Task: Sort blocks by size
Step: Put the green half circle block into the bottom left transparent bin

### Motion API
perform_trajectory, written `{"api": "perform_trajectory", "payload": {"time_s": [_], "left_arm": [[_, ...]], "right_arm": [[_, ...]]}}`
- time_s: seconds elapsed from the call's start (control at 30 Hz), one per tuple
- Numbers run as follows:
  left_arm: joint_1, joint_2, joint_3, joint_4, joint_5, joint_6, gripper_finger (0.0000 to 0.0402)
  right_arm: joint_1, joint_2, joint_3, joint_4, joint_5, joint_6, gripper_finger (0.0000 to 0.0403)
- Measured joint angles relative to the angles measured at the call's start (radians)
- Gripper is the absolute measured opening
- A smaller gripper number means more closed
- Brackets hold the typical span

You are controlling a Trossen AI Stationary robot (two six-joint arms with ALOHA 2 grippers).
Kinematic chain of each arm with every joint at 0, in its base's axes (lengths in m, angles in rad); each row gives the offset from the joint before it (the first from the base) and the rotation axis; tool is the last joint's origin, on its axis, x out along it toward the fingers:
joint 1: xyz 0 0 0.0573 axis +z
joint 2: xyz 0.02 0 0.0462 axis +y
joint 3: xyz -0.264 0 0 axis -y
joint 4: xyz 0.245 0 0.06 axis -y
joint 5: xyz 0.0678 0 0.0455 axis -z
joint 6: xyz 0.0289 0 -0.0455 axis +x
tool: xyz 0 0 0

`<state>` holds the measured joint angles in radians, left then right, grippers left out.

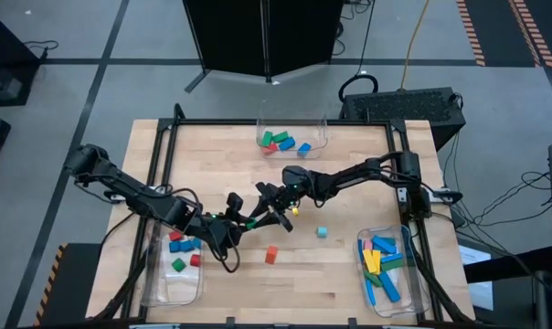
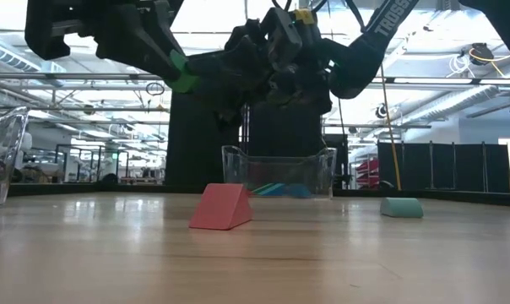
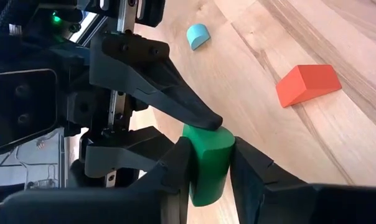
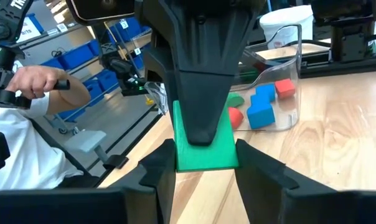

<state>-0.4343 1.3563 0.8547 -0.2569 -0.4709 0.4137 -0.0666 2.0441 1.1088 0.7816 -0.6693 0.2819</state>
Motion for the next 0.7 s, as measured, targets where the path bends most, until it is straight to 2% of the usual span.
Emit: {"api": "perform_trajectory", "payload": {"time_s": [0.17, 0.33, 0.43, 0.53, 0.7], "left_arm": [[-0.010, 0.000, 0.000, 0.000, -0.012, -0.007, 0.0078], [-0.045, 0.000, 0.001, 0.004, -0.096, -0.067, 0.0078], [-0.071, -0.001, 0.002, -0.025, -0.142, -0.114, 0.0078], [-0.096, -0.001, 0.003, -0.073, -0.190, -0.193, 0.0078], [-0.113, -0.001, 0.044, -0.218, -0.196, -0.368, 0.0079]], "right_arm": [[0.000, 0.000, 0.000, -0.011, 0.009, -0.076, 0.0151], [-0.003, -0.001, 0.001, -0.036, 0.016, -0.112, 0.0183], [-0.017, -0.005, 0.001, -0.110, 0.044, -0.114, 0.0194], [-0.035, -0.006, 0.001, -0.227, 0.076, -0.154, 0.0194], [-0.051, -0.006, 0.001, -0.335, 0.099, -0.192, 0.0185]]}}
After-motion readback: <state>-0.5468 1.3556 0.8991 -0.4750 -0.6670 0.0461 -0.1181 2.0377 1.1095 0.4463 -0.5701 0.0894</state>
